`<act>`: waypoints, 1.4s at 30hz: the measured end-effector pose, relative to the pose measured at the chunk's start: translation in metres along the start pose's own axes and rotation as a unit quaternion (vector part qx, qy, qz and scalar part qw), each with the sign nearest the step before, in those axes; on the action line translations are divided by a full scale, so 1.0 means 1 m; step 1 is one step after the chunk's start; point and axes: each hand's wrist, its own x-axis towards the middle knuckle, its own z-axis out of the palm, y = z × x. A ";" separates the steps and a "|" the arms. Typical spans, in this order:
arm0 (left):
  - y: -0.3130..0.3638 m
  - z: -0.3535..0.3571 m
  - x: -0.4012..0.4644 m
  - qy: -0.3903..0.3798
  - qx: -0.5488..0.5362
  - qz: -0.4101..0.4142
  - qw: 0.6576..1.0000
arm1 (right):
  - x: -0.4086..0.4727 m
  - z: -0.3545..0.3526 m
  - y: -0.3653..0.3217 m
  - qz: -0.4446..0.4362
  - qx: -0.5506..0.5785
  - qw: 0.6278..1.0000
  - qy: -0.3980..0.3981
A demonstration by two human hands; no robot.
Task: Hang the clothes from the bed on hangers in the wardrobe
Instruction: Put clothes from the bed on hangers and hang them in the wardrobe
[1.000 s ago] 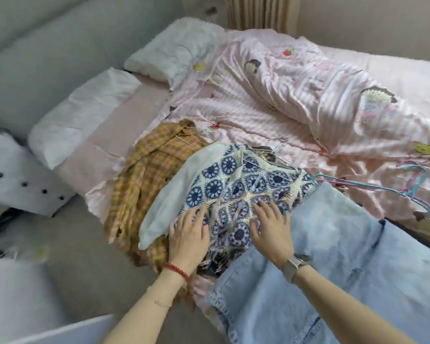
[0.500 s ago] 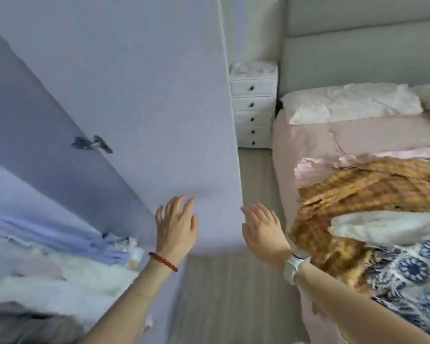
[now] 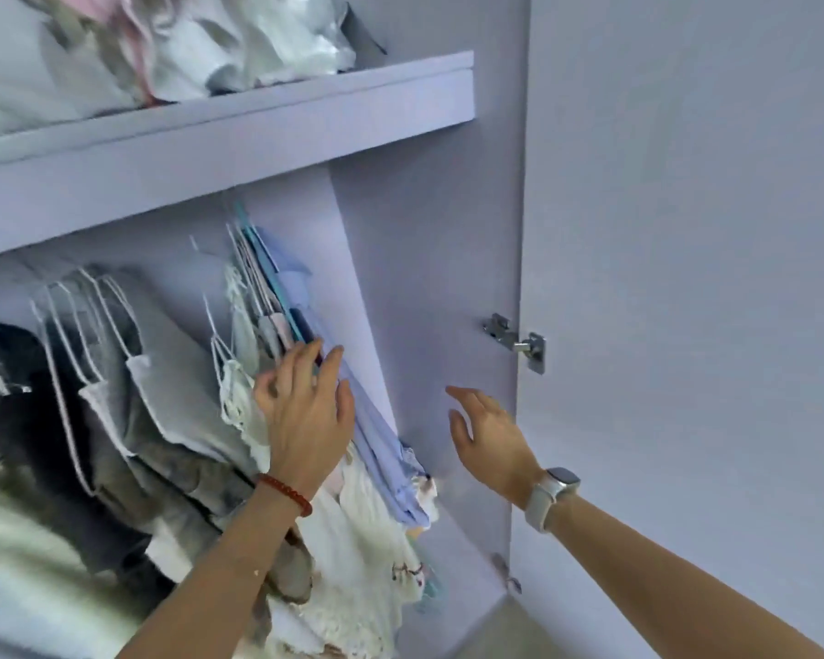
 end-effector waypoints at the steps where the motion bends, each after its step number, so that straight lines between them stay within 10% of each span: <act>1: -0.011 0.002 0.009 -0.001 0.025 -0.028 0.999 | 0.020 0.005 -0.007 -0.016 0.018 1.000 -0.010; 13: -0.052 0.009 0.031 -0.091 0.022 -0.137 0.986 | 0.170 0.066 -0.096 -0.105 0.151 0.977 -0.112; 26: -0.056 0.022 0.024 -0.133 0.019 -0.158 0.978 | 0.223 0.050 -0.100 -0.146 -0.132 0.977 -0.079; 42: -0.048 0.009 0.034 -0.114 0.037 -0.206 0.971 | 0.184 0.008 -0.059 -0.127 -0.011 0.992 0.019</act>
